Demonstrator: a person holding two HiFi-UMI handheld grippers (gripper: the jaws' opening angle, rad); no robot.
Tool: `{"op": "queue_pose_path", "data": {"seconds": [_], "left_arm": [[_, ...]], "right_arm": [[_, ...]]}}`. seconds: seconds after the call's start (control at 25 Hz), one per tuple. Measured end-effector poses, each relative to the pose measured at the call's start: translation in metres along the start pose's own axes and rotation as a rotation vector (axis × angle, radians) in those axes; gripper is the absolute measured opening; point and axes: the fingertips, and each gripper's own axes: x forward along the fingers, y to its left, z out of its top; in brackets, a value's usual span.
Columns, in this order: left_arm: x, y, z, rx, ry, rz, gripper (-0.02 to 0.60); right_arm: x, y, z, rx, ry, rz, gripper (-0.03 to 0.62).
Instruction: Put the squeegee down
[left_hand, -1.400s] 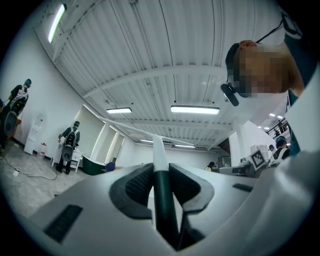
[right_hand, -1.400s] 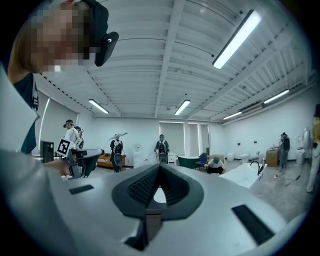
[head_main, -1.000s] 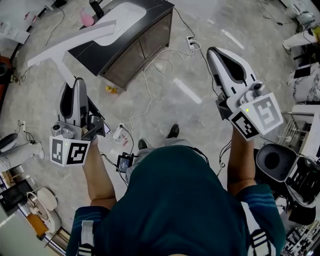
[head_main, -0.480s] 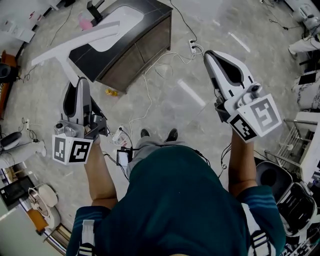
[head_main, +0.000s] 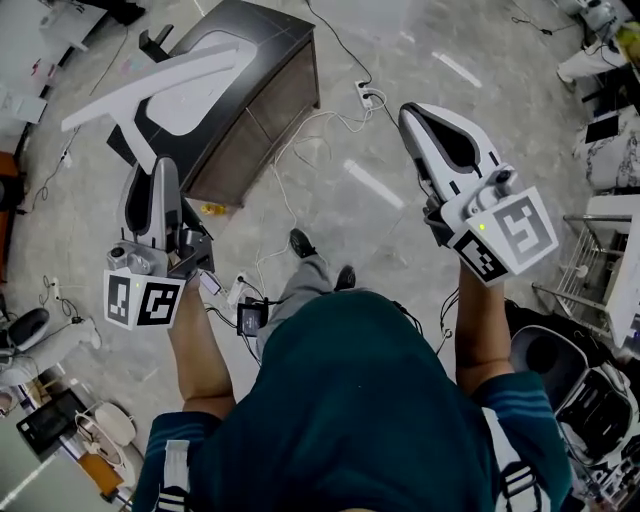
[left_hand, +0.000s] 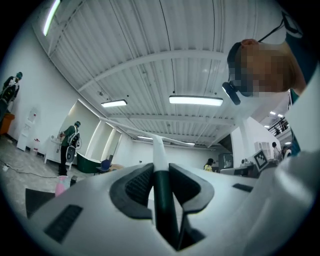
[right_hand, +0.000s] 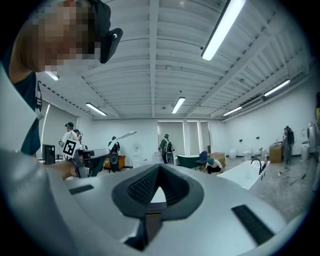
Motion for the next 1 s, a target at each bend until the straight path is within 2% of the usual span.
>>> {"op": "queue_pose_path", "data": {"seconds": [0.12, 0.68, 1.0], "left_arm": [[0.024, 0.013, 0.001, -0.007, -0.002, -0.025, 0.097], [0.097, 0.095, 0.007, -0.024, -0.003, -0.085, 0.098], [0.107, 0.122, 0.017, -0.017, -0.016, -0.081, 0.098]], "right_arm": [[0.017, -0.013, 0.005, -0.010, 0.013, -0.035, 0.003], [0.115, -0.041, 0.010, 0.002, -0.004, -0.070, 0.003], [0.156, -0.047, 0.019, -0.006, -0.019, -0.055, 0.003]]}}
